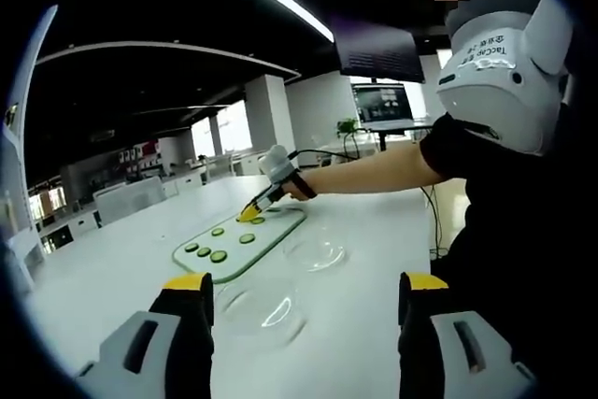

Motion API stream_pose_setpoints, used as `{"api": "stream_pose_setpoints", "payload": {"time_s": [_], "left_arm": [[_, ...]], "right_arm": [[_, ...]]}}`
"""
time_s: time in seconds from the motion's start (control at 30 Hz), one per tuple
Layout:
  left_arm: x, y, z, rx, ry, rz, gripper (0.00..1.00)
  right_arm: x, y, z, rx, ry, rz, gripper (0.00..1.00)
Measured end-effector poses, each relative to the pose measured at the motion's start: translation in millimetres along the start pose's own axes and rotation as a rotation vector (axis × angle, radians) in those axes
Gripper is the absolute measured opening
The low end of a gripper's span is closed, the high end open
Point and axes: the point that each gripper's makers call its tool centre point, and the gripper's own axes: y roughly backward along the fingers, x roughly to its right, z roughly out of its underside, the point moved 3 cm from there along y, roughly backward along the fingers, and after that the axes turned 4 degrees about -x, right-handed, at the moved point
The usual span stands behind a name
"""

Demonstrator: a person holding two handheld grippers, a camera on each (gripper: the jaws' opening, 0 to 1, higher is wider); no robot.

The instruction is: Open the petri dish lid, add cucumber slices into the petri dish, and close the lid

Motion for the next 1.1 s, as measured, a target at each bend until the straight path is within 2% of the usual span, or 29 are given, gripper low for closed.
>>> {"api": "stream_pose_setpoints", "payload": {"time_s": [0.3, 0.47, 0.57, 0.77, 1.1], "left_arm": [[-2.5, 1.3, 1.2, -0.011, 0.010, -0.012, 0.81], [-0.7, 0.5, 1.2, -0.011, 0.007, -0.008, 0.80], [-0.4, 0.2, 1.9, -0.013, 0.008, -0.009, 0.80], [-0.4, -0.7, 1.7, -0.013, 0.009, -0.009, 0.80], [1.7, -3.7, 2.7, -0.015, 0.013, 0.002, 0.80]], "right_arm": [[7.2, 0.3, -5.2, 0.007, 0.005, 0.012, 0.18], [4.5, 3.2, -5.5, 0.007, -0.001, 0.008, 0.18], [-9.0, 15.0, -6.3, 0.021, 0.002, 0.004, 0.18], [-12.2, 22.3, -14.2, 0.039, 0.003, -0.002, 0.18], [-34.9, 49.1, -25.2, 0.078, 0.060, -0.047, 0.18]]}}
